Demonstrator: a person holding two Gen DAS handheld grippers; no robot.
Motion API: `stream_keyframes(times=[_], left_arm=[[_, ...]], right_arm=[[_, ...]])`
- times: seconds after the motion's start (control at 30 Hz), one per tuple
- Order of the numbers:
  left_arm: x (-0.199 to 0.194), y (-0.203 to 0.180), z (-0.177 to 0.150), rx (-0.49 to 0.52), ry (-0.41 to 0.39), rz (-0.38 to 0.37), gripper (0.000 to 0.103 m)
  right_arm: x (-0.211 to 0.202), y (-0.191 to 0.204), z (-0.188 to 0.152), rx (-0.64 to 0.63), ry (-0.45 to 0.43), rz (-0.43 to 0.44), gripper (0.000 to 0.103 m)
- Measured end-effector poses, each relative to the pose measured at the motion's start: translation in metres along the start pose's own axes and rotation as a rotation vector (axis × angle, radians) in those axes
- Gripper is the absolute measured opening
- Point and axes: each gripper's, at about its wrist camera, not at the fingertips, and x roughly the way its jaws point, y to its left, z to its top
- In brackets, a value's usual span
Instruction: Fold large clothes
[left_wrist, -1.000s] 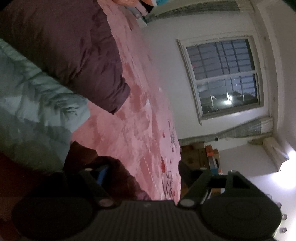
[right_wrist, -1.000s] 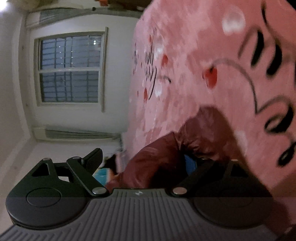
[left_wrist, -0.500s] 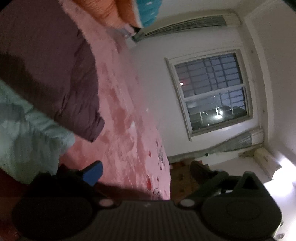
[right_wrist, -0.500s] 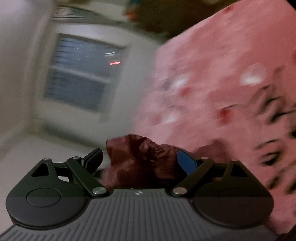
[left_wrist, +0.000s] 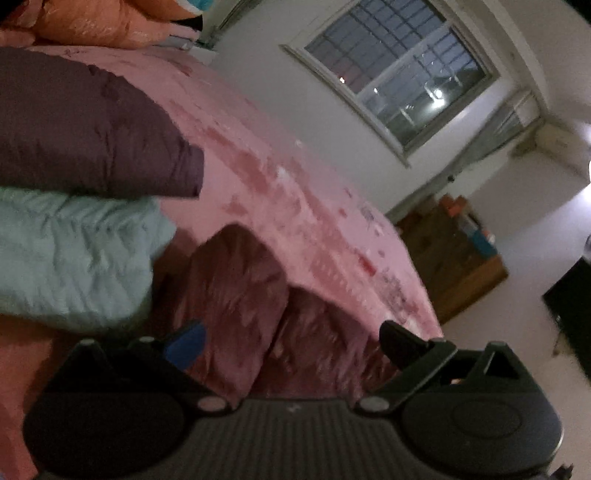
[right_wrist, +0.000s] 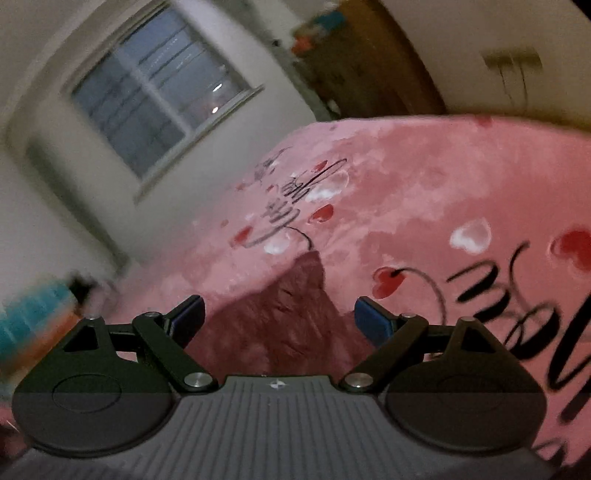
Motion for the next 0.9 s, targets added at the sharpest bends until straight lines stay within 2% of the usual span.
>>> stream_keyframes(times=[0.07, 0.2, 0.3, 0.37, 0.43, 0.53, 0.6, 0.67, 0.77, 0.9], left_arm=[[-0.003, 0.011, -0.008, 0.025, -0.004, 0.038, 0.1], [-0.02, 0.039, -0.019, 0.073, -0.025, 0.113, 0.099], [-0.026, 0.039, -0.031, 0.105, -0.03, 0.105, 0.099], [-0.022, 0.022, -0.038, 0.147, -0.026, 0.064, 0.099], [-0.006, -0.007, -0.047, 0.219, -0.018, 0.002, 0.099], [0.02, -0.044, -0.053, 0.278, 0.008, -0.088, 0.099], [0.042, -0.065, -0.055, 0.321, 0.03, -0.111, 0.099], [0.064, -0.08, -0.056, 0.379, 0.05, -0.099, 0.099], [0.094, -0.09, -0.056, 0.422, 0.089, -0.068, 0.099], [0.123, -0.09, -0.062, 0.524, 0.116, 0.052, 0.099]], right_arm=[[0.01, -0.007, -0.008, -0.03, 0.036, -0.055, 0.103], [0.017, -0.036, -0.016, 0.034, 0.106, -0.096, 0.103], [0.004, -0.024, -0.021, -0.064, 0.014, -0.16, 0.103], [-0.003, -0.007, -0.025, -0.131, -0.043, -0.09, 0.103], [-0.003, 0.013, -0.032, -0.153, -0.065, 0.032, 0.103], [0.015, 0.049, -0.044, -0.258, 0.001, 0.159, 0.103], [0.032, 0.066, -0.054, -0.329, 0.035, 0.168, 0.103], [0.052, 0.077, -0.061, -0.404, 0.076, 0.115, 0.103], [0.068, 0.072, -0.063, -0.467, 0.096, 0.006, 0.103], [0.085, 0.057, -0.058, -0.475, 0.108, -0.058, 0.103]])
